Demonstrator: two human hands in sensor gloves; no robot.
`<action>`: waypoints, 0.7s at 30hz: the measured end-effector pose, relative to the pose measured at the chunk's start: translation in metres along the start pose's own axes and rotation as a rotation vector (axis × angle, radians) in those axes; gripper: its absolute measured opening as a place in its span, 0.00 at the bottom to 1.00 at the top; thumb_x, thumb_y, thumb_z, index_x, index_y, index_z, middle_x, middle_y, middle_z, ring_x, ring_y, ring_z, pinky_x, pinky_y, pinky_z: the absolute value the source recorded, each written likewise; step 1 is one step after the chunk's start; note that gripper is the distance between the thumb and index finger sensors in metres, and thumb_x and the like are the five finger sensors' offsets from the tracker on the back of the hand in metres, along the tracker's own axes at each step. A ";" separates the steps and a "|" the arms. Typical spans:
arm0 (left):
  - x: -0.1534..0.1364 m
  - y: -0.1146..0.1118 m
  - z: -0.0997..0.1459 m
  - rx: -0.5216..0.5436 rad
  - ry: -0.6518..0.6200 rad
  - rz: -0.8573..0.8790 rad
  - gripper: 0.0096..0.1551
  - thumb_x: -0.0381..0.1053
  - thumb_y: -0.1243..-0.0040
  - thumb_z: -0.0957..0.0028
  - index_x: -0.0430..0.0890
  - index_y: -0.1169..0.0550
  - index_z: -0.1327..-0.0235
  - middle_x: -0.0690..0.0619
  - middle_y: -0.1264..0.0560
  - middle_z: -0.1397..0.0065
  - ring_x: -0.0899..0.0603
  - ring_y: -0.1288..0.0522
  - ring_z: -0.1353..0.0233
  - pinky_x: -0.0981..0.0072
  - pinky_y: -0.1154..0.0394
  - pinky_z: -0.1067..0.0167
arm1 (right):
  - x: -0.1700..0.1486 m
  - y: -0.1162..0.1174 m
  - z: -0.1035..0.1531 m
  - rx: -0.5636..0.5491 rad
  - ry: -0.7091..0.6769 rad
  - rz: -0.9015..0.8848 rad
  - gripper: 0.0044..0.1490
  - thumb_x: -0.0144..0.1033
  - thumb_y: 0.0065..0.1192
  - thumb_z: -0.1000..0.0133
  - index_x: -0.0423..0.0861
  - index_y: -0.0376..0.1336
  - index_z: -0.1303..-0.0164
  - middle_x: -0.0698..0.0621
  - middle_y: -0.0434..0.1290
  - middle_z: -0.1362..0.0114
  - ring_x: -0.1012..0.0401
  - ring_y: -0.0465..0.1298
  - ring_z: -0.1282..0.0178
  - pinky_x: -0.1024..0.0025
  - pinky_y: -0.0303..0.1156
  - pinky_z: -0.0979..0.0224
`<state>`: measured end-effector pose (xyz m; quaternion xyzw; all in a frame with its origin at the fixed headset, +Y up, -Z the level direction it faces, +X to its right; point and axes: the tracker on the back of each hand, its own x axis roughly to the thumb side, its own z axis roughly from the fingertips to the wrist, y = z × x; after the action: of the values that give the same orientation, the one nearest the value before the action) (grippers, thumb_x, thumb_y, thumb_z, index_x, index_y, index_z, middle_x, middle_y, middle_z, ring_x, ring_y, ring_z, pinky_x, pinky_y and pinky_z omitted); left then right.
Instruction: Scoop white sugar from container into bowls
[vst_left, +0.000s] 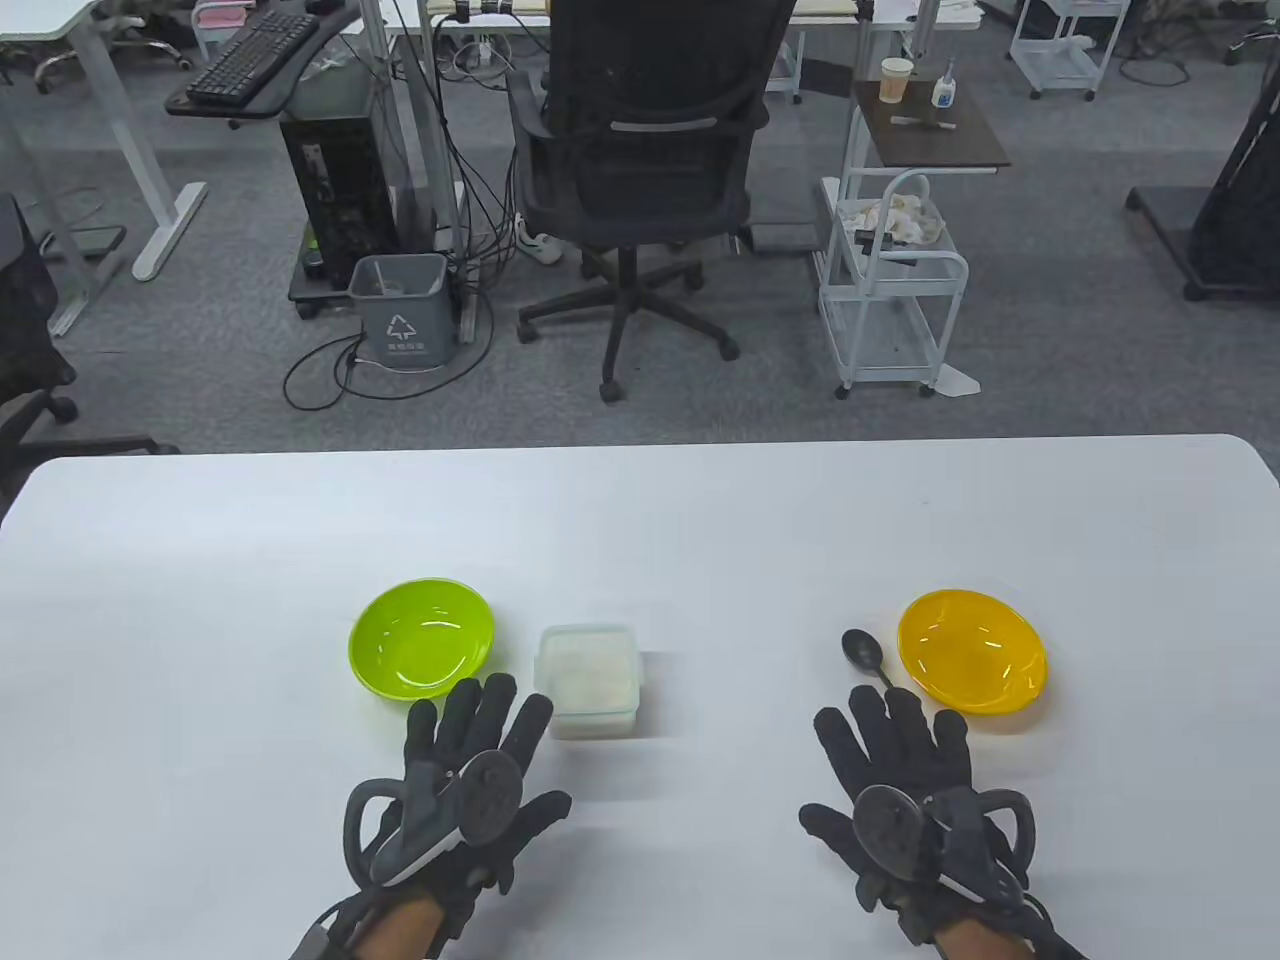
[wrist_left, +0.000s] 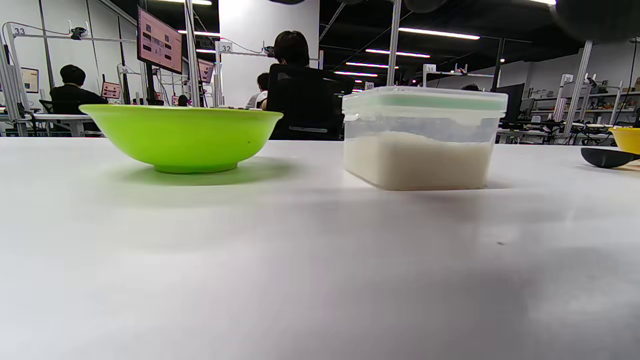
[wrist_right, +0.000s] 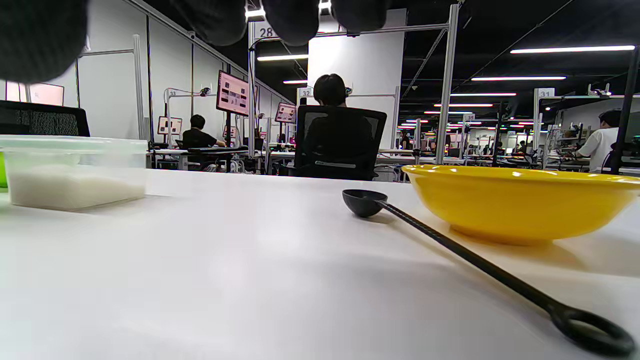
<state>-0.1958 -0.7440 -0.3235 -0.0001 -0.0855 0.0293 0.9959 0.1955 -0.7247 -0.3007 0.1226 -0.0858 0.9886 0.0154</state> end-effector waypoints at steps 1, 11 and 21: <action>0.000 0.000 0.000 -0.001 -0.001 0.005 0.54 0.83 0.49 0.60 0.74 0.51 0.18 0.63 0.60 0.09 0.42 0.57 0.08 0.38 0.66 0.20 | 0.000 0.000 0.000 0.000 0.000 -0.001 0.54 0.74 0.56 0.51 0.64 0.44 0.17 0.48 0.41 0.09 0.44 0.44 0.08 0.34 0.40 0.16; 0.001 -0.001 0.000 -0.012 -0.012 0.007 0.54 0.82 0.49 0.60 0.74 0.51 0.18 0.63 0.59 0.09 0.42 0.57 0.08 0.39 0.65 0.20 | 0.001 0.001 0.000 0.009 -0.001 -0.008 0.54 0.74 0.56 0.51 0.64 0.44 0.17 0.48 0.42 0.09 0.44 0.45 0.09 0.34 0.40 0.16; 0.005 -0.006 -0.003 -0.050 -0.027 -0.005 0.55 0.83 0.48 0.61 0.74 0.51 0.18 0.61 0.59 0.09 0.41 0.57 0.08 0.39 0.64 0.19 | 0.001 0.002 0.000 0.014 0.003 -0.013 0.54 0.74 0.56 0.51 0.64 0.44 0.17 0.48 0.42 0.09 0.44 0.46 0.09 0.34 0.40 0.16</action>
<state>-0.1905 -0.7494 -0.3254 -0.0245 -0.0994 0.0245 0.9944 0.1950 -0.7270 -0.3005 0.1216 -0.0781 0.9893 0.0213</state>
